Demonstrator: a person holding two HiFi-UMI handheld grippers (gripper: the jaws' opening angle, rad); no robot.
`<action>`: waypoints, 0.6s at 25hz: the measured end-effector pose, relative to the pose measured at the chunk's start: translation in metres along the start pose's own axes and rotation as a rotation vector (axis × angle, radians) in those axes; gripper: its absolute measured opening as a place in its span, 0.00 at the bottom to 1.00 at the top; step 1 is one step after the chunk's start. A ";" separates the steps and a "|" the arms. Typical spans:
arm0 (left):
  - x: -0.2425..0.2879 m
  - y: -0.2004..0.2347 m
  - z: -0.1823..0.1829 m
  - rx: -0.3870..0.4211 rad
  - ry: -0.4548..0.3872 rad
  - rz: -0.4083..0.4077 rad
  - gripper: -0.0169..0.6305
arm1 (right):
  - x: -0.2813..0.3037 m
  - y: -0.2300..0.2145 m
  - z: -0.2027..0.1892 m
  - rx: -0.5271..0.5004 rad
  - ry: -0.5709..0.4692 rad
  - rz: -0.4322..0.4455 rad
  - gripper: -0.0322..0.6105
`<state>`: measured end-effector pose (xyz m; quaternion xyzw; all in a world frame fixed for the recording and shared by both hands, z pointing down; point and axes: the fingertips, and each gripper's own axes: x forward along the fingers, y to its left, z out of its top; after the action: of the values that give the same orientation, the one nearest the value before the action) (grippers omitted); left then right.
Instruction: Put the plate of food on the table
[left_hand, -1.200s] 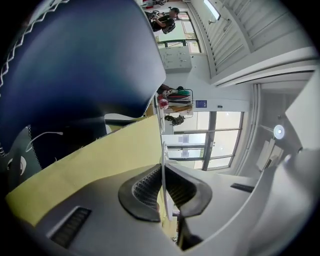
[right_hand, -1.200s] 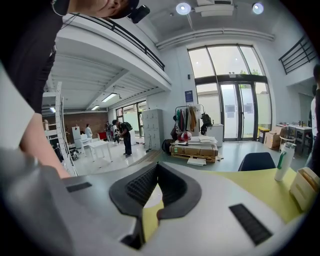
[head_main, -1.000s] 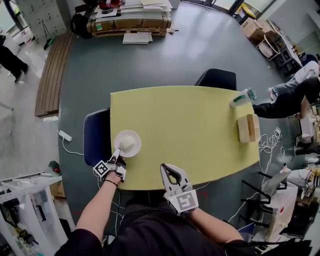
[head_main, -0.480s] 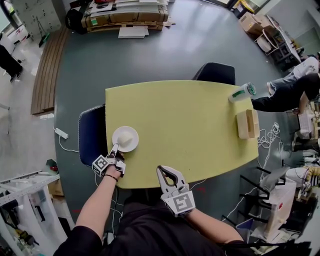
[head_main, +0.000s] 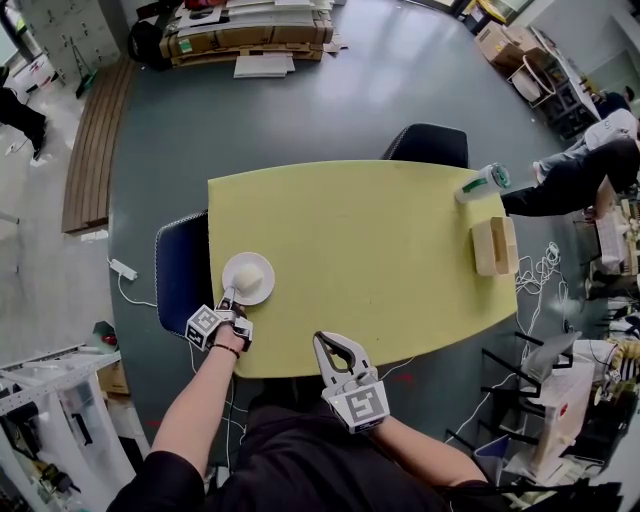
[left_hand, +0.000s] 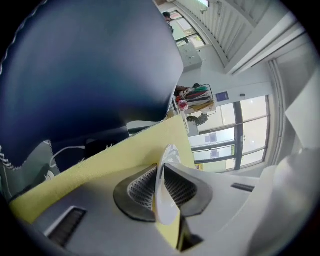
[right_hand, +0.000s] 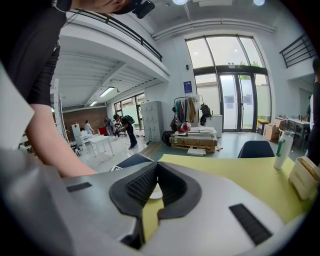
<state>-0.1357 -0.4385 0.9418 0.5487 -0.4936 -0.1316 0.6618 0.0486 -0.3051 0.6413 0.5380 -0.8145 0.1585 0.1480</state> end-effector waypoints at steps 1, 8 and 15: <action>0.000 -0.001 0.001 0.039 -0.003 0.024 0.07 | -0.001 0.000 -0.001 0.004 0.000 0.001 0.07; 0.000 -0.002 0.008 0.337 0.015 0.166 0.14 | -0.001 0.004 -0.007 0.002 0.011 0.010 0.07; -0.005 -0.001 0.015 0.516 0.013 0.229 0.17 | 0.000 -0.001 -0.009 -0.002 0.015 0.005 0.07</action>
<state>-0.1497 -0.4443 0.9372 0.6404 -0.5654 0.0774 0.5140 0.0503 -0.3014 0.6499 0.5348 -0.8148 0.1621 0.1542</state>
